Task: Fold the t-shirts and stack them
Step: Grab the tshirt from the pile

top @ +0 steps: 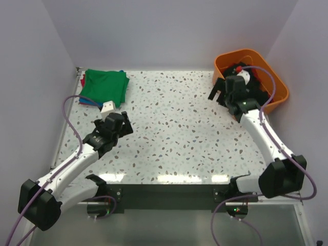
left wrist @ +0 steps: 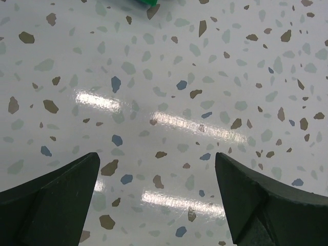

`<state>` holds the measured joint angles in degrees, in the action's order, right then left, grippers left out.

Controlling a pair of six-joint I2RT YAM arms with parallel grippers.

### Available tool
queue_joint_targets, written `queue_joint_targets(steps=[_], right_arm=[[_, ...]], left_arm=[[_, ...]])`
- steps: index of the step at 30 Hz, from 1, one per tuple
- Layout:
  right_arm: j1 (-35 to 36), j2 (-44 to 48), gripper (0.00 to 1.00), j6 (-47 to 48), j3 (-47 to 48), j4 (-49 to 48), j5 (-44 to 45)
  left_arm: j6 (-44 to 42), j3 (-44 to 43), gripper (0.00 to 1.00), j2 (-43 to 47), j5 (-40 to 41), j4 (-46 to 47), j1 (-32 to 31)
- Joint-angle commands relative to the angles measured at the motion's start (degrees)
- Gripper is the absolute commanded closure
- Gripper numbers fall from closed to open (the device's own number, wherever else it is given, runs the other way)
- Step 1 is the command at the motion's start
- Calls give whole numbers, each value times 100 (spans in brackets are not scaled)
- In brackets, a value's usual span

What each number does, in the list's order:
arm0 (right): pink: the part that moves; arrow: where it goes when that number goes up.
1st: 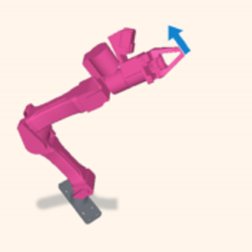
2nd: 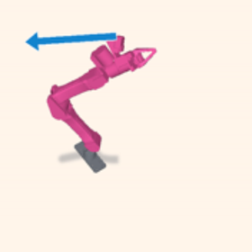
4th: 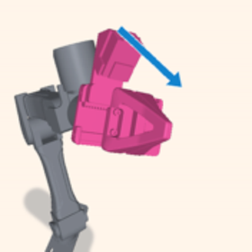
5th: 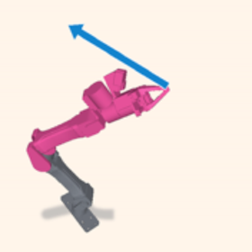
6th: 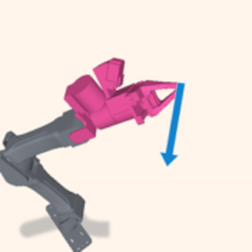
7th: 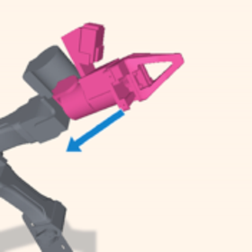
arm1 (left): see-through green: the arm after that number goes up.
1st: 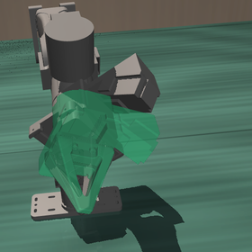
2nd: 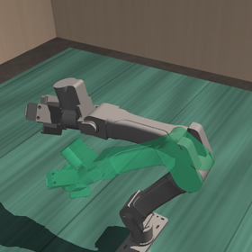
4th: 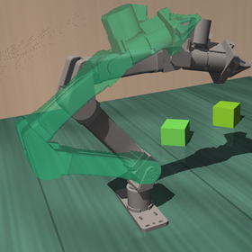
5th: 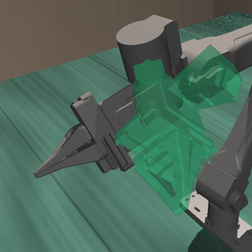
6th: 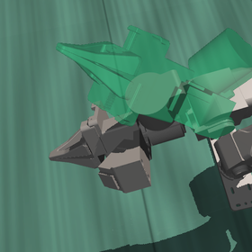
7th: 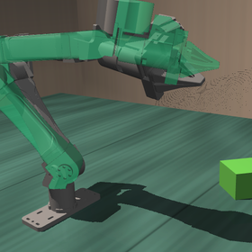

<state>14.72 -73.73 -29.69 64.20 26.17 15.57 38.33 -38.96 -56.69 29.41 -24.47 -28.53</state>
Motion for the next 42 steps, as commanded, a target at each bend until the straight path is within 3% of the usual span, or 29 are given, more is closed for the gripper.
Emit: queue_joint_targets(steps=[1, 5, 11, 15, 19, 23, 30, 33, 34, 36, 42], right_arm=[[-390, -745, 1, 191, 1369, 185, 988], [-1005, -2325, 1, 446, 2955, 748, 808], [-1717, -3944, 2, 754, 4906, 1152, 658], [-2043, -5270, 4, 763, 6364, 1689, 79], [-2070, -5836, 6, 755, 6798, 1804, 68], [-2166, -6109, 10, 570, 6649, 1165, -1], [-2202, -6504, 30, 508, 6789, 889, -256], [-2202, -6496, 58, 508, 6685, 767, -371], [-2202, -6478, 78, 517, 6649, 723, -397], [-2193, -6373, 97, 552, 6640, 705, -397], [-2202, -5732, 100, 798, 6657, 494, -204]], left_arm=[[-62, 64, 0, 0, 259, 302, 6], [-97, 125, 0, -27, 311, 355, 6], [-132, 82, 0, -106, 460, 364, 14], [-176, 55, 0, -202, 504, 408, 6], [-176, -6, 0, -334, 609, 347, 15], [-168, -15, 0, -413, 610, 337, 15], [-159, -15, 0, -492, 706, 311, 15], [-115, -33, 0, -563, 794, 250, 15], [-124, -33, 0, -572, 812, 232, 15], [-106, -59, 0, -572, 812, 215, 15], [-88, -59, 0, -510, 856, 188, 15]])
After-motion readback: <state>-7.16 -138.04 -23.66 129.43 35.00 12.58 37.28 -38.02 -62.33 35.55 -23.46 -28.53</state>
